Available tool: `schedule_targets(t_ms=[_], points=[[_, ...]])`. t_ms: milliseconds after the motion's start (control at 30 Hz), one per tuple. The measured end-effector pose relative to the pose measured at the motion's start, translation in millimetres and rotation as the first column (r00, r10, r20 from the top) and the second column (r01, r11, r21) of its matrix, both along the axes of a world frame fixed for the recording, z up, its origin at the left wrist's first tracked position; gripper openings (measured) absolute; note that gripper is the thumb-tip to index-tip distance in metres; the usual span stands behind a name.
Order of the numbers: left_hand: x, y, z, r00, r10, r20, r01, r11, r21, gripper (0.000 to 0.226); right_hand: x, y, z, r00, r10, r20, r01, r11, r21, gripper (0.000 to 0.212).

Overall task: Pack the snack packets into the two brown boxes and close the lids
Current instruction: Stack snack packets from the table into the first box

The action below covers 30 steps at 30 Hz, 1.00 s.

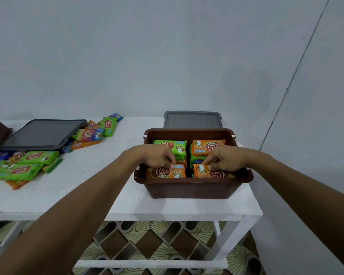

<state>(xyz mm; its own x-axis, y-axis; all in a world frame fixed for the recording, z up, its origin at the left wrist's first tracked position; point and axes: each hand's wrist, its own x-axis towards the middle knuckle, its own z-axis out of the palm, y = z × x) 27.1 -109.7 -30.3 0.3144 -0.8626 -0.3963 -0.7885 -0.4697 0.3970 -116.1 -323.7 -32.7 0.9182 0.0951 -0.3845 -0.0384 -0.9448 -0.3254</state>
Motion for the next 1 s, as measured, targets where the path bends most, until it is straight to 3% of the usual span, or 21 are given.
schedule_targets(t_ms=[67,167,267,367,533,633,700,867,1000], points=[[0,0,0,0.998,0.028,-0.061,-0.032,0.997,-0.072,0.025,1,-1,-2,0.995,-0.036,0.098,0.031,0.998,0.057,0.031],[4,1,2,0.962,0.114,-0.247,-0.195,0.922,-0.333,0.018,6,-6,-3,0.925,-0.152,0.348,0.114,0.985,0.129,0.023],[14,-7,-1,0.977,0.203,0.059,-0.151,0.867,-0.475,0.017,16,-10,-2,0.862,-0.129,0.489,0.182,0.981,-0.062,0.023],[18,-15,-6,0.928,0.164,0.334,-0.039,0.936,-0.351,0.025,24,-13,-3,0.888,-0.092,0.45,0.19,0.965,-0.178,0.026],[24,-16,-13,0.89,0.126,0.438,0.023,0.948,-0.318,0.02,24,-15,-8,0.876,-0.104,0.47,0.212,0.96,-0.183,0.023],[26,-14,-13,0.9,0.13,0.417,0.022,0.94,-0.341,0.023,26,-17,-6,0.894,-0.08,0.442,0.175,0.968,-0.179,0.021],[30,-13,-11,0.933,0.161,0.322,-0.014,0.909,-0.416,0.021,27,-20,-2,0.886,-0.111,0.449,0.171,0.981,-0.094,0.016],[52,-18,2,0.93,0.329,0.164,-0.154,0.753,-0.64,0.014,45,-31,5,0.721,-0.345,0.601,0.308,0.936,0.168,0.013],[86,-34,5,0.916,0.386,0.107,-0.219,0.706,-0.674,0.012,74,-48,9,0.702,-0.403,0.587,0.349,0.913,0.209,0.011]])
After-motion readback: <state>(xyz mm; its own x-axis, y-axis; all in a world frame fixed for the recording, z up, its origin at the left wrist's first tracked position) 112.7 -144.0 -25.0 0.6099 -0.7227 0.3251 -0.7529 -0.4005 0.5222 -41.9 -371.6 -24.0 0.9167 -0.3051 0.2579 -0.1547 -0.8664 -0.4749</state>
